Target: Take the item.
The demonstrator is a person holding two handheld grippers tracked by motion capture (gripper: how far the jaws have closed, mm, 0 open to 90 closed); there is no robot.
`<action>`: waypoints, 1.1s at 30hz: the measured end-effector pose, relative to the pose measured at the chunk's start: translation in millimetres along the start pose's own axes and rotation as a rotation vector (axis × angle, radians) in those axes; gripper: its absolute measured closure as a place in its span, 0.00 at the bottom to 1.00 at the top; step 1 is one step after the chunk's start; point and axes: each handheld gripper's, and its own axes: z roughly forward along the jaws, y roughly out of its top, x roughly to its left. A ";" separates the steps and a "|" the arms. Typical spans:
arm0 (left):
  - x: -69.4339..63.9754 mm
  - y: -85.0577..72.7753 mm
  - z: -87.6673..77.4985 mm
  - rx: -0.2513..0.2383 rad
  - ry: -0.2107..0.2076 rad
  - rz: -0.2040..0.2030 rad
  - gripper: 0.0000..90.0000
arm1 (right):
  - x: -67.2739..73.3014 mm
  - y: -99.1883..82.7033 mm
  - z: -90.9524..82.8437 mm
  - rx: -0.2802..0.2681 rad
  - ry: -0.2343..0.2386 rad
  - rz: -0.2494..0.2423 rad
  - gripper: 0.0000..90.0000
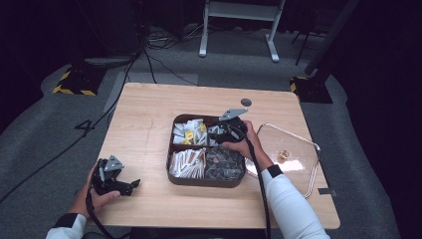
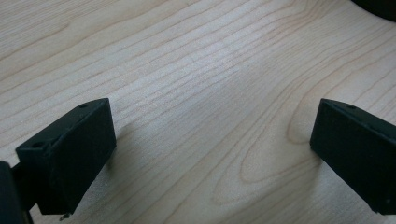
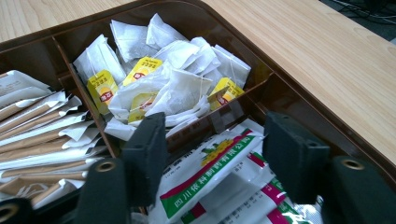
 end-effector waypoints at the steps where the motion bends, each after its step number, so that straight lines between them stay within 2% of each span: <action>1: 0.0 0.0 0.0 0.000 0.000 0.000 0.00 | 1.0 0.8 1.9 0.002 -0.001 0.000 0.42; 4: 0.0 0.0 0.0 0.000 0.000 0.000 0.00 | 4.4 2.7 5.1 0.019 -0.025 -0.010 0.41; 5: 0.0 0.0 -0.1 0.001 0.000 0.001 0.00 | 4.6 2.7 5.2 0.028 -0.037 0.003 0.43; 7: 0.0 0.0 -0.1 0.001 0.000 0.001 0.00 | 2.7 2.1 4.2 0.044 -0.056 0.059 0.47; 11: 0.0 0.0 -0.1 0.001 0.000 0.001 0.00 | -0.2 0.3 -5.9 0.020 -0.056 0.137 0.54; 15: -0.1 0.0 0.0 0.000 0.000 0.000 0.01 | -0.1 0.6 -12.9 0.002 -0.041 0.135 0.54; 18: 0.0 0.0 -0.1 0.001 0.000 0.001 0.00 | -0.5 -0.6 -17.9 0.001 -0.062 0.119 0.51; 24: -0.1 0.0 0.0 0.000 0.000 0.000 0.01 | -2.6 -5.0 -22.3 -0.017 -0.056 0.116 0.49; 29: -0.1 0.0 0.0 0.000 0.000 -0.001 0.00 | -4.0 -10.2 -21.2 0.024 -0.073 0.103 0.49; 33: -0.1 0.0 0.0 0.000 0.001 -0.001 0.00 | -3.2 -13.0 -20.2 0.036 -0.046 0.100 0.49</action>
